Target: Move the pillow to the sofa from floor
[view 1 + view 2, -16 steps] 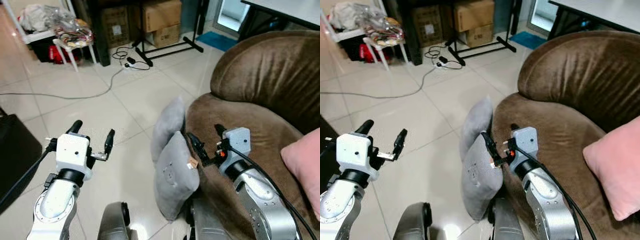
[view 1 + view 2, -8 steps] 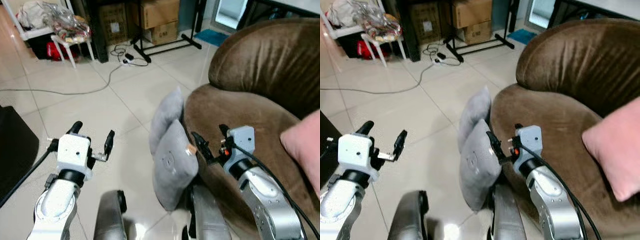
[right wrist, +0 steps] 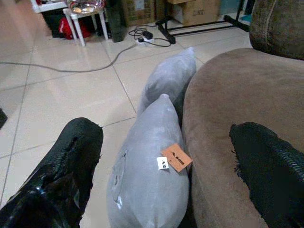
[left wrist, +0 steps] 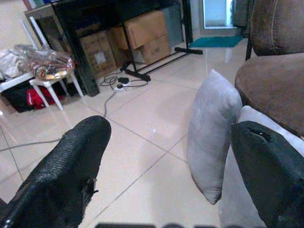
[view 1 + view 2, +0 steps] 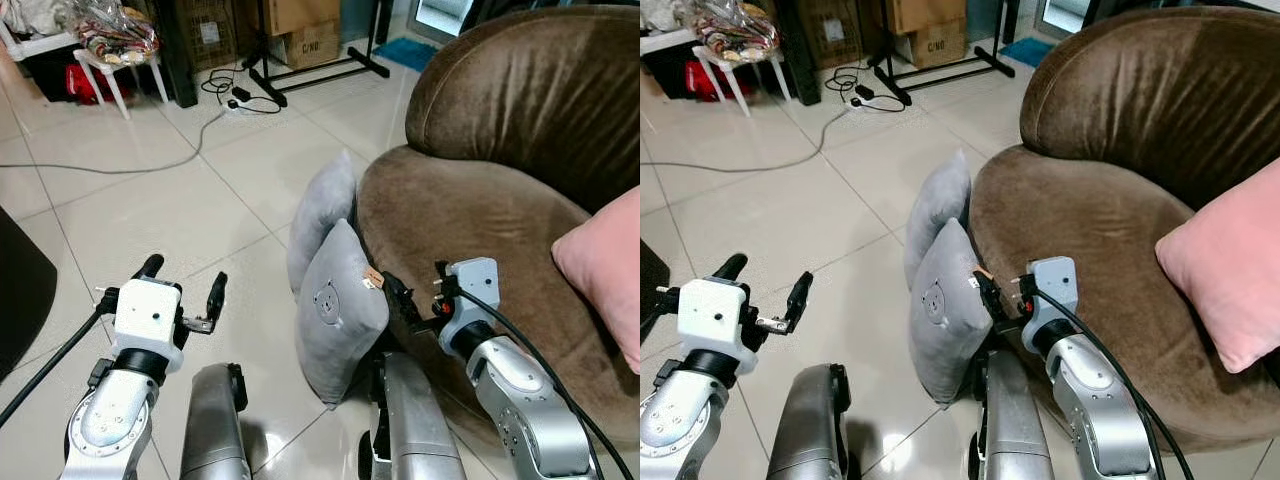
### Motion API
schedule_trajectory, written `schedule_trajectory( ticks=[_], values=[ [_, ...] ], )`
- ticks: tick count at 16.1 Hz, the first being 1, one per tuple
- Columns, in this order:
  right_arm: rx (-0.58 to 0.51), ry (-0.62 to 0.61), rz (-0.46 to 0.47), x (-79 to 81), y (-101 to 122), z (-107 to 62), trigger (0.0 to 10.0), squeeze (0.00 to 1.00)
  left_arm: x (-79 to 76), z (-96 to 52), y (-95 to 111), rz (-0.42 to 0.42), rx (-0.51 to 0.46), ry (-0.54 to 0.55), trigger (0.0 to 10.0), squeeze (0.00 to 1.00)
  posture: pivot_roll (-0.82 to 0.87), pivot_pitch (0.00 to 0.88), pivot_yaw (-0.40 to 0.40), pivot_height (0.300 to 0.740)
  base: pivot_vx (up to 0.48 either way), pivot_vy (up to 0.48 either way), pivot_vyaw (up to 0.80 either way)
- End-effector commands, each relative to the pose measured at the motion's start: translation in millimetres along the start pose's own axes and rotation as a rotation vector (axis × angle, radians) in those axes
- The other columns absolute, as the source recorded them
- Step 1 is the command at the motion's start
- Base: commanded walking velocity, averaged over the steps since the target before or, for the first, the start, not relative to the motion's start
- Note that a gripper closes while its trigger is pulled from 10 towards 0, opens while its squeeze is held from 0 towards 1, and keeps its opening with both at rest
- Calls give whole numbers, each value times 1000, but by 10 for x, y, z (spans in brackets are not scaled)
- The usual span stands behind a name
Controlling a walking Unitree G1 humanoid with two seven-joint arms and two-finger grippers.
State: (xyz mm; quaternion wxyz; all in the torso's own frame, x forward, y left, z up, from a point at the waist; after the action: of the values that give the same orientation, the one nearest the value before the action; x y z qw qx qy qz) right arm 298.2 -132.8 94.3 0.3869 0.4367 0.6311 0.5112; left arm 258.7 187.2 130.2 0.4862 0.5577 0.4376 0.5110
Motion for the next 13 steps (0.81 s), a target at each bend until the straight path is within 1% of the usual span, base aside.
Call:
schedule_trajectory(
  ticks=[1,2,3,4,6,7,8,9,10,11,12,13],
  values=[
    [18,-9,1,-33,-22,3,10000,0,-24,-20,9,4,1,-1,10000,247,-40,109,-19,505,0,0,0],
    [25,-4,-4,-21,-33,14,10000,0,-22,-20,5,7,3,-1,10000,247,-42,111,-18,505,0,0,0],
    [45,12,-31,12,-64,39,10000,0,-30,-23,2,17,5,-9,10000,251,-41,111,-14,505,0,0,0],
    [85,17,-24,32,-142,67,10000,0,-47,-25,0,24,8,-19,10000,247,-39,113,-9,505,0,0,0],
    [219,96,-61,170,-434,199,10000,0,-97,-18,-33,24,29,-54,10000,251,-35,118,6,505,0,0,0],
    [260,148,-68,258,-549,298,10000,1000,-144,-5,-99,13,63,-94,10000,247,-30,121,10,505,0,0,0],
    [289,179,-65,325,-621,376,10000,1000,-190,-8,-161,-6,93,-134,10000,251,-29,128,13,505,0,0,0],
    [329,204,-70,409,-703,469,10000,1000,-218,-17,-262,-9,138,-169,10000,259,-26,134,14,505,0,0,0],
    [361,223,-94,468,-761,520,10000,1000,-223,-32,-343,8,175,-185,10000,259,-25,139,14,505,0,0,0],
    [398,241,-102,559,-833,602,10000,1000,-241,-65,-465,25,229,-216,10000,278,-25,158,13,505,0,0,0],
    [423,255,-96,649,-879,680,10000,1000,-283,-105,-519,22,253,-254,10000,282,-21,173,8,505,0,0,0],
    [426,256,-93,676,-879,706,10000,1000,-294,-123,-523,16,258,-262,10000,282,-19,177,7,505,0,0,0]
  ],
)
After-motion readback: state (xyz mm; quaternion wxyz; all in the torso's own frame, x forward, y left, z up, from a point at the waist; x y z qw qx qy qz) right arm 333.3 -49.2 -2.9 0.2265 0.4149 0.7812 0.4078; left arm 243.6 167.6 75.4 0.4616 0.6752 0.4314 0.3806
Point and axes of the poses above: a point about 5 cm out from each wrist's last joint towards the gripper, its own z axis pointing out of the wrist towards the gripper, its own y axis along the axis of the wrist's last joint, x = y × z, the point moved 5 cm from there along z, pointing out of the wrist towards the gripper, and after that the axes turned 6 degrees about -z, right-handed, at the moved point
